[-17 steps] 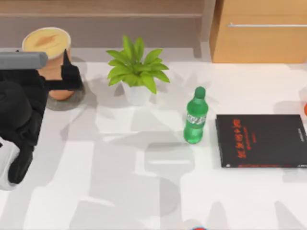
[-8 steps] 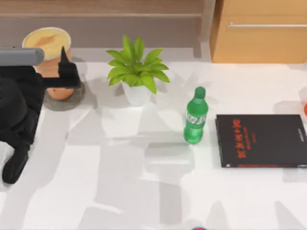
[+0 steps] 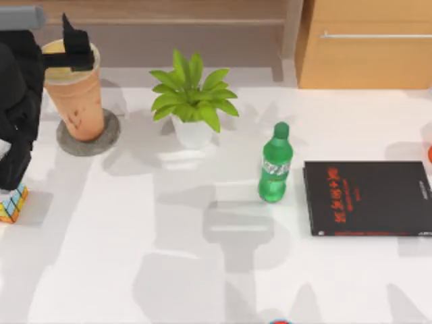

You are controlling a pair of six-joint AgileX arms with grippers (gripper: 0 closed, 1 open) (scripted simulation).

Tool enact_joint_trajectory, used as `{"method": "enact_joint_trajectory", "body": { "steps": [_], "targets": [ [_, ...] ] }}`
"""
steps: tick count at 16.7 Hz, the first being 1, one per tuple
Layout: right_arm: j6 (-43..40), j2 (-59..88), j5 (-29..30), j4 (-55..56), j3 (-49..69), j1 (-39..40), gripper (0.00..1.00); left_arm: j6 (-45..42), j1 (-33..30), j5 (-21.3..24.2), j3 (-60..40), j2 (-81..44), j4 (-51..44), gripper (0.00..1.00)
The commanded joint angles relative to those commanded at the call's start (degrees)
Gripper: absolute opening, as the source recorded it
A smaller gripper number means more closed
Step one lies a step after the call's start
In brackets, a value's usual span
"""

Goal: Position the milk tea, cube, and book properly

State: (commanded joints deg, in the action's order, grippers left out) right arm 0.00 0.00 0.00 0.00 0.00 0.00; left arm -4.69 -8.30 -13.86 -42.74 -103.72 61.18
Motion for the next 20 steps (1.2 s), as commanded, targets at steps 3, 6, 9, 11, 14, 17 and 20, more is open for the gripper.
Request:
{"method": "enact_joint_trajectory", "body": {
  "steps": [3, 6, 9, 11, 14, 17, 20],
  "targets": [
    [0.0, 0.0, 0.0, 0.0, 0.0, 0.0, 1.0, -2.6, 3.5, -0.8, -8.2, 0.1, -13.8, 1.0],
    [0.0, 0.0, 0.0, 0.0, 0.0, 0.0, 1.0, -5.2, 7.2, -0.7, -16.5, 0.5, -30.8, 1.0],
    [0.0, 0.0, 0.0, 0.0, 0.0, 0.0, 1.0, -7.6, 10.6, 0.4, -24.5, 1.0, -49.9, 1.0],
    [0.0, 0.0, 0.0, 0.0, 0.0, 0.0, 1.0, -9.0, 12.7, 1.5, -29.4, 0.8, -63.4, 1.0],
    [0.0, 0.0, 0.0, 0.0, 0.0, 0.0, 1.0, -10.6, 14.9, 3.9, -35.2, -0.5, -83.4, 1.0],
    [0.0, 0.0, 0.0, 0.0, 0.0, 0.0, 1.0, -11.4, 15.9, 6.9, -38.5, -2.3, -101.2, 1.0],
    [0.0, 0.0, 0.0, 0.0, 0.0, 0.0, 1.0, -11.7, 15.6, 10.0, -39.6, -3.3, -114.8, 1.0]
  ]
}}
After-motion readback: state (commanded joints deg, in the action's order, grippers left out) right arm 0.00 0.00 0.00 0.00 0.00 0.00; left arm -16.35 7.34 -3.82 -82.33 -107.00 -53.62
